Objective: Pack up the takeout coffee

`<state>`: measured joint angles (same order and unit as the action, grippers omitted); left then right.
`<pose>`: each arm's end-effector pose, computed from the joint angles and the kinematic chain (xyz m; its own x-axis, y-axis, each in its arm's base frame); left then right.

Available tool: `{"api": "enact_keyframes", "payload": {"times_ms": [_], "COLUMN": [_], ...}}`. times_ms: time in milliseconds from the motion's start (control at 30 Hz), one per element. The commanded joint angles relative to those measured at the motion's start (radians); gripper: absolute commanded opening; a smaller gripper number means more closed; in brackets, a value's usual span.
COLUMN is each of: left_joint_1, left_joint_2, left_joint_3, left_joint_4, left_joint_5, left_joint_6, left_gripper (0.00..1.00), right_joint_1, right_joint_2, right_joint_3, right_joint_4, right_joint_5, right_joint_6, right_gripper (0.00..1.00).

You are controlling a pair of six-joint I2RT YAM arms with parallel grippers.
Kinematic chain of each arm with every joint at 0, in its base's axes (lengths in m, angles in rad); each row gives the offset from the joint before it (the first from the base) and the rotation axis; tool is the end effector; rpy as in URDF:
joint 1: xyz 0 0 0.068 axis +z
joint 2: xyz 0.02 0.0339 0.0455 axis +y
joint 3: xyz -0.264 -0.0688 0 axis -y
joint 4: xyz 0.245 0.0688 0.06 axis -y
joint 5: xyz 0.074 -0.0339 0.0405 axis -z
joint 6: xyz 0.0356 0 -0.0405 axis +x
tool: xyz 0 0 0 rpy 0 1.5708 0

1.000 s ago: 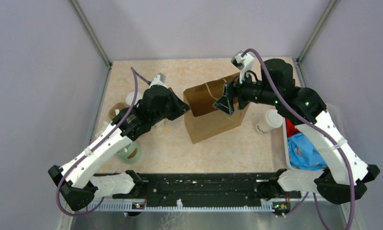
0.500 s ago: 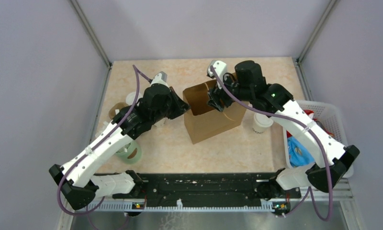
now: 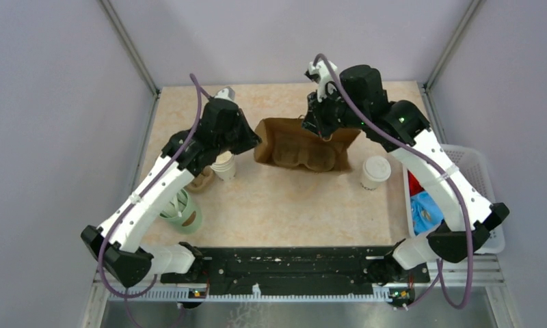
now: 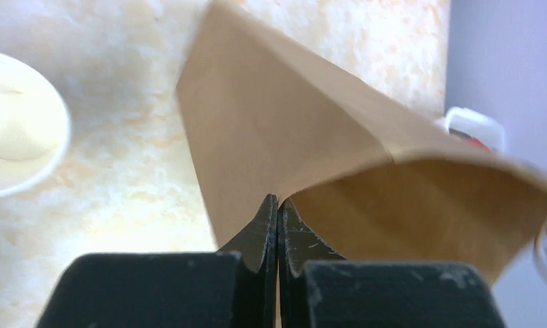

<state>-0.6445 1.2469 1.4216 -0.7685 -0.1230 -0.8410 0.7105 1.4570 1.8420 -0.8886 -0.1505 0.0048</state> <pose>0.2084 -0.1512 0.4043 -0.6820 -0.4127 -0.6038 0.0100 0.8202 -0.5720 0.2165 0.1933 0.4707 -0.3694 -0.3116 -0.8755 -0.7426 0.6653 0.0766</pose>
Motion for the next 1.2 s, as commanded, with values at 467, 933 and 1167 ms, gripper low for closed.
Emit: {"api": "enact_keyframes", "payload": {"times_ms": [467,933,1167], "left_joint_1": [0.186,0.192,0.191], "left_joint_2": [0.229,-0.175,-0.414], "left_joint_3": [0.409,0.219,-0.153], "left_joint_4": [-0.136,-0.215,0.012], "left_joint_5": [0.266,0.331,0.607], "left_joint_6": [0.256,-0.024,-0.302], "left_gripper": [0.64,0.98,0.98], "right_joint_1": [-0.096,-0.112,-0.12], "right_joint_2": [0.011,-0.078,-0.072], "right_joint_3": [0.056,-0.053,-0.112], "right_joint_4": [0.032,0.235,0.341], "right_joint_5": [-0.373,-0.281,-0.273], "right_joint_6": [0.85,1.069,1.145], "right_gripper": [0.0,0.0,0.0]}}
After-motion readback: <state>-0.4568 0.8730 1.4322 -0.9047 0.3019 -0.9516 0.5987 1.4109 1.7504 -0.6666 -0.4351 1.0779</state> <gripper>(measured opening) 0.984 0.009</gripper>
